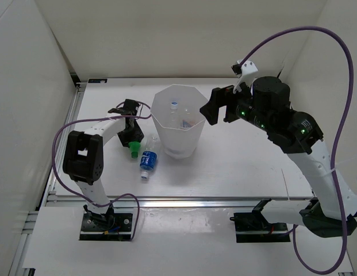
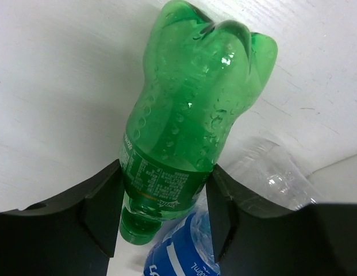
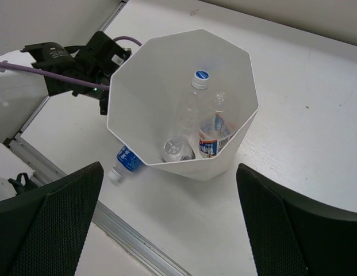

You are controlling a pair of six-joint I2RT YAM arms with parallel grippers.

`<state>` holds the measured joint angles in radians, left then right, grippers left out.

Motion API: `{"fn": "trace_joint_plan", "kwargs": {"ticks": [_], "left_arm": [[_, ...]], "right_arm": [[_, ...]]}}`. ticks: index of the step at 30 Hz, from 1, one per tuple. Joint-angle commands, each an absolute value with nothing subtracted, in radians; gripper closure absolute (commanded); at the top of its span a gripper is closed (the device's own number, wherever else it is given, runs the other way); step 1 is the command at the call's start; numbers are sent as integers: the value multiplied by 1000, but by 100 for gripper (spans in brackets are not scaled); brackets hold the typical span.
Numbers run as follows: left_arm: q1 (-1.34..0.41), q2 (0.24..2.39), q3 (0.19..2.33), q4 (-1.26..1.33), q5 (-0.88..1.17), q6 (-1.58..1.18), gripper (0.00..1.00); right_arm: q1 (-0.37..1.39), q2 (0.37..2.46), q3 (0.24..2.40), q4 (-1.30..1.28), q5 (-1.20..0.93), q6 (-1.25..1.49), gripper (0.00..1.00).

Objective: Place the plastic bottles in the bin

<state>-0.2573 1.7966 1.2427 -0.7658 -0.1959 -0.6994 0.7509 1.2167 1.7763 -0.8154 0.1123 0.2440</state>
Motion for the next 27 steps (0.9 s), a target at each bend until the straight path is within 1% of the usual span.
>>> {"fn": "trace_joint_plan", "kwargs": {"ticks": [1,2,6,9,10,11,15,17,20,21,25,26,27], "left_arm": [[-259,1770,1261,-781,-221,-716,49],[-259,1752,1276,-802,-236,-732,52],[-259,1594,1393,-932,-311,-794,52],[-259,1514,1546,-1015,-336,-815,51],[-259,1497,1625,-1015,-336,-815,51],[-259,1480,1655,-997,-336,-786,51],[-297,1393,1696,-847,-206,-692,52],[-331,1402,1747,-847,-134,-658,52],[-445,1439,1756,-822,-40,-601,51],[-513,1475,1756,-822,-40,-580,49],[-638,1541,1816,-822,-54,-520,40],[-652,1577,1839,-822,-42,-506,25],[-664,1597,1906,-839,-41,-490,15]], "right_arm": [[752,1187,1764,-813,130,245,0],[752,1187,1747,-804,130,259,0],[752,1158,1688,-763,130,284,0],[752,1137,1649,-738,140,293,0],[752,1137,1625,-738,140,302,0],[752,1137,1612,-729,140,302,0],[752,1105,1556,-718,161,322,0],[741,1092,1526,-704,161,331,0],[730,1071,1482,-695,181,342,0],[721,1062,1464,-684,181,351,0],[721,1062,1451,-684,172,351,0],[721,1062,1451,-684,172,351,0],[721,1062,1451,-684,172,351,0]]}}
